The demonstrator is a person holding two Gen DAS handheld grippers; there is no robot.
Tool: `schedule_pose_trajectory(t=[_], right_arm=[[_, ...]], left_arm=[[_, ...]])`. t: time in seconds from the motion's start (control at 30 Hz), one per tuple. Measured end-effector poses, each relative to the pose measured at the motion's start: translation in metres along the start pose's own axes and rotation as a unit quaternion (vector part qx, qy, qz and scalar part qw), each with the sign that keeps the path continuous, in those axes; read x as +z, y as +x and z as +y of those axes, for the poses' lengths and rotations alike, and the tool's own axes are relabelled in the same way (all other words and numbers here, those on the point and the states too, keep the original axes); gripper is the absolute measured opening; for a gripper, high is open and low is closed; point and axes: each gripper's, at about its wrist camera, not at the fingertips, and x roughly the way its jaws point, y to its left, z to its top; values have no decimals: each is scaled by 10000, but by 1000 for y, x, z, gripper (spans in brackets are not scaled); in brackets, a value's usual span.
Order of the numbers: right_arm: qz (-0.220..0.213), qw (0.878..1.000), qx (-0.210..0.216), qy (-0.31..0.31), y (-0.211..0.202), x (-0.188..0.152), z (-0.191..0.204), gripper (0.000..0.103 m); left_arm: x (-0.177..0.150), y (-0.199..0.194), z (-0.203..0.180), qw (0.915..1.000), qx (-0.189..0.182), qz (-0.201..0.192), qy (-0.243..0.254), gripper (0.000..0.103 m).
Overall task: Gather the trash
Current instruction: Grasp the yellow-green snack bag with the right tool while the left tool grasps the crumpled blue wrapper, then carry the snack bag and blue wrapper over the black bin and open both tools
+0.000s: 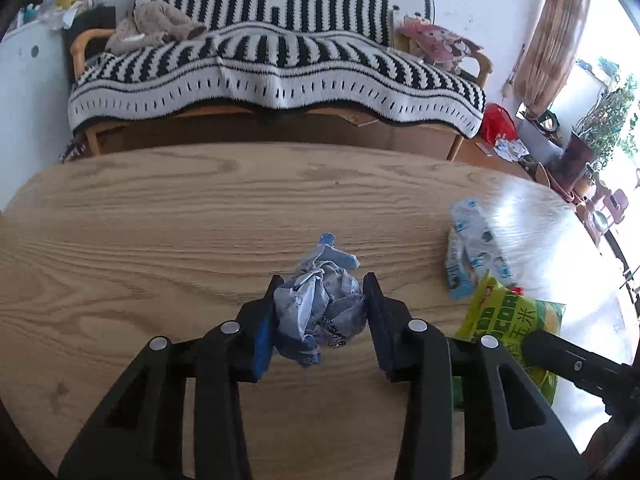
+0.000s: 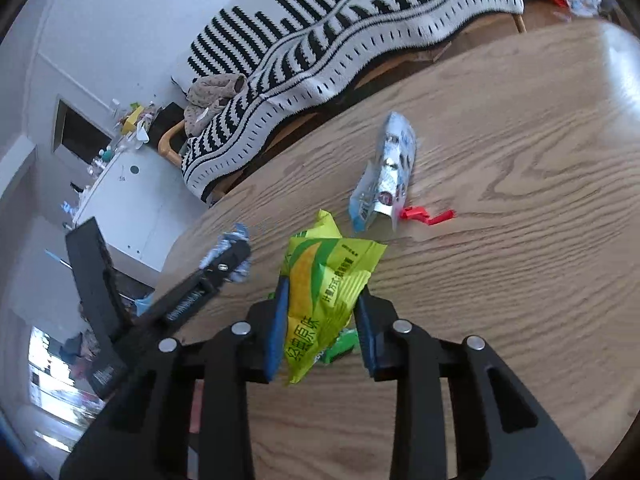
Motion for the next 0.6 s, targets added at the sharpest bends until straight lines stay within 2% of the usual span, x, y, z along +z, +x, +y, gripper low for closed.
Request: schedule_pose_trajectory(t=[0.13, 0.23, 0.37, 0.6], right_arm=[[-235, 9995, -59, -188, -44, -6, 0, 31], [-409, 9988, -129, -236, -80, -13, -7, 31], [-594, 9970, -393, -297, -129, -27, -26, 31], [-978, 9877, -1171, -328, -230, -52, -80, 31]], left_arm=[[-11, -42, 4, 9995, -44, -138, -294, 40], [-31, -62, -4, 9995, -54, -112, -302, 40], [-58, -82, -31, 10000, -61, -64, 21, 40], [-96, -110, -115, 9962, -455, -150, 721, 40]])
